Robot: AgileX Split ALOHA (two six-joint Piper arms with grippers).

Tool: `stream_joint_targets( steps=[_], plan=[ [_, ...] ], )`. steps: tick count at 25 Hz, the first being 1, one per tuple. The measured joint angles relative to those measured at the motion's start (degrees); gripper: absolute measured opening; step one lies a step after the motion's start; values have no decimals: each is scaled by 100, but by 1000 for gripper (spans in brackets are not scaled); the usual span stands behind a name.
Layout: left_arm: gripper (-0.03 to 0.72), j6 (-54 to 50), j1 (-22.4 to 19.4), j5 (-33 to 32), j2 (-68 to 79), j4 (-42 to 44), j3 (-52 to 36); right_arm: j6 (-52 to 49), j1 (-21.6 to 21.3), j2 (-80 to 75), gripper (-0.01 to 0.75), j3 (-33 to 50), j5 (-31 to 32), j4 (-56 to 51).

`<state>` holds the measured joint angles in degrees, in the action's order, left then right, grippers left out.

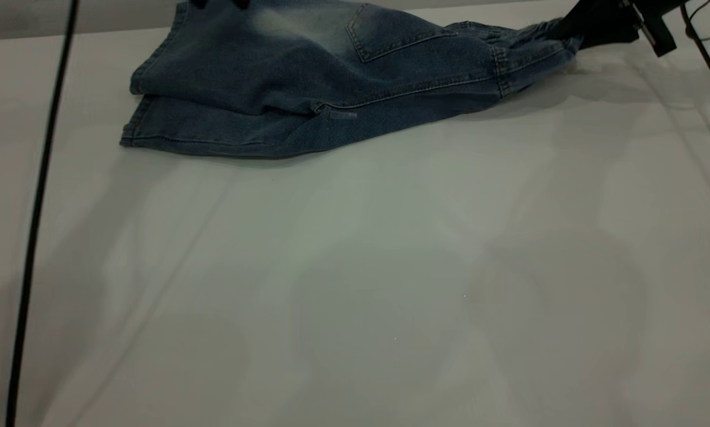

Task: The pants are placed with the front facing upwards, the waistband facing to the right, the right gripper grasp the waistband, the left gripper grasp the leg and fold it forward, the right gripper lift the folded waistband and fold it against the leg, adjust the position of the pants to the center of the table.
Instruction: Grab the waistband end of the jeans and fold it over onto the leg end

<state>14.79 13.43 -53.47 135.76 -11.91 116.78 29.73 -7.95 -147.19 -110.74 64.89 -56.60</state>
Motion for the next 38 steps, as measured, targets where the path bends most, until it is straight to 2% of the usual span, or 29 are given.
stream_joint_targets(
  steps=[6,14,28,38],
  plan=[
    [461,-86,448,-109,379,1,750,108,0,353,46,0,-6,-18],
    [461,-261,806,-218,1284,-11,1733,147,0,726,46,0,129,-24],
    [461,-288,968,-153,1985,-9,1827,231,52,903,46,0,347,-392],
    [459,-293,968,-133,2002,-9,1827,549,579,903,46,0,512,-1165]
  ],
)
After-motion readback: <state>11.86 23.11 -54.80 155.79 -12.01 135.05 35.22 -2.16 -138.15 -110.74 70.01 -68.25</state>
